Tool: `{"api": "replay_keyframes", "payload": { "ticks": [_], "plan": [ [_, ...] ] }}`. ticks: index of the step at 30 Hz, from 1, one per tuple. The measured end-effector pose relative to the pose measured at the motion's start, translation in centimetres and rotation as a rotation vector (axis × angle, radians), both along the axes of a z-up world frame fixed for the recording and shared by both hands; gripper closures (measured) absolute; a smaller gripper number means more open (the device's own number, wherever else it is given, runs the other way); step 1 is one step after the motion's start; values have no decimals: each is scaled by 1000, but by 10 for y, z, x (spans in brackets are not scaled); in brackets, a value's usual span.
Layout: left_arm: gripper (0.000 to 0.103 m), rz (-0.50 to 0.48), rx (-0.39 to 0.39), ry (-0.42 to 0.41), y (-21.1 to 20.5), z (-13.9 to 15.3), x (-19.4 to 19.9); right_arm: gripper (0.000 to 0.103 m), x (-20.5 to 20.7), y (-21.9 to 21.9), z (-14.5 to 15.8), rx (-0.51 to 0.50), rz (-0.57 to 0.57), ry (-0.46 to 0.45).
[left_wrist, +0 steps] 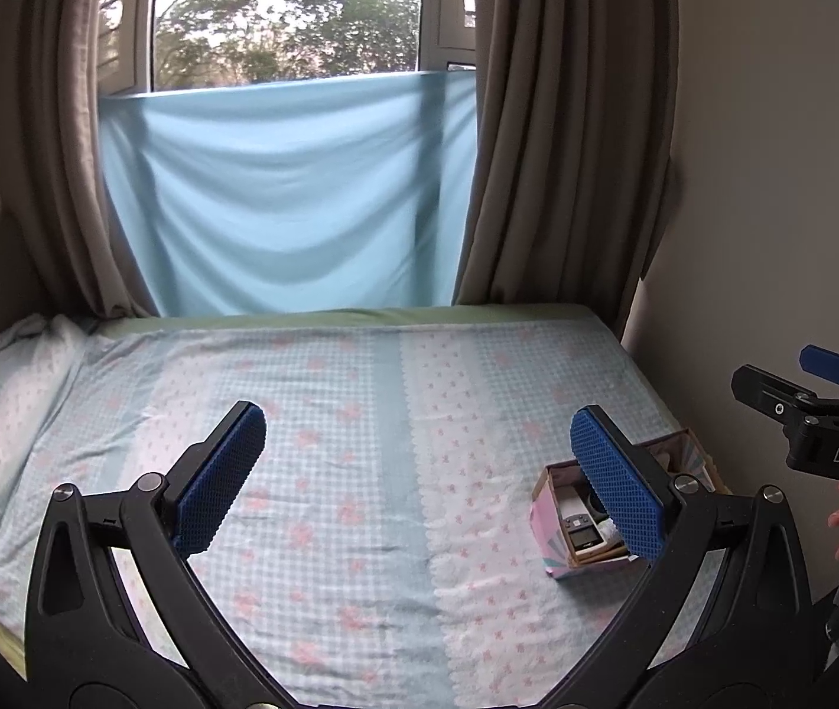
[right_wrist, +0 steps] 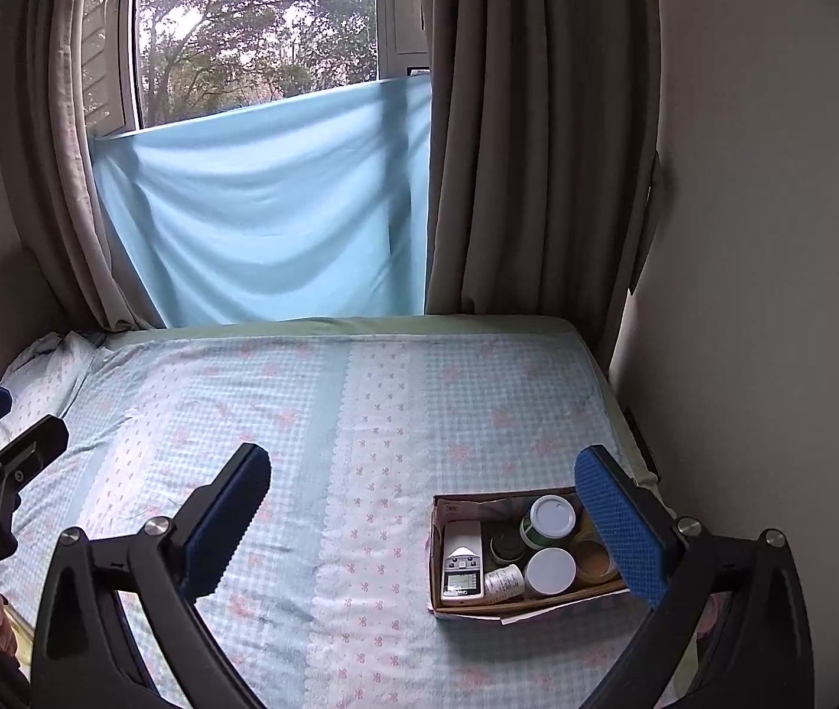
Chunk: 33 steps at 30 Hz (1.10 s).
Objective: Organize rigid objects
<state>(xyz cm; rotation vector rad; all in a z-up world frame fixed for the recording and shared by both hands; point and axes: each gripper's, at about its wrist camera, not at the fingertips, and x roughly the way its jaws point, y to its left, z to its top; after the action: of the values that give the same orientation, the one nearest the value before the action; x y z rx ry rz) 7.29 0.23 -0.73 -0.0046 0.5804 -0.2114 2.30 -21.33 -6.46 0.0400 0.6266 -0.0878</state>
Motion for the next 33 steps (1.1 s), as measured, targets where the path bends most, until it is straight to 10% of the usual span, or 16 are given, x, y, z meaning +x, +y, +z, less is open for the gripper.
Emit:
{"api": "replay_keyframes", "payload": {
  "ticks": [33],
  "plan": [
    [0, 29, -3, -5, 7, 2, 3, 0, 6, 5, 3, -3, 7, -12]
  ]
}}
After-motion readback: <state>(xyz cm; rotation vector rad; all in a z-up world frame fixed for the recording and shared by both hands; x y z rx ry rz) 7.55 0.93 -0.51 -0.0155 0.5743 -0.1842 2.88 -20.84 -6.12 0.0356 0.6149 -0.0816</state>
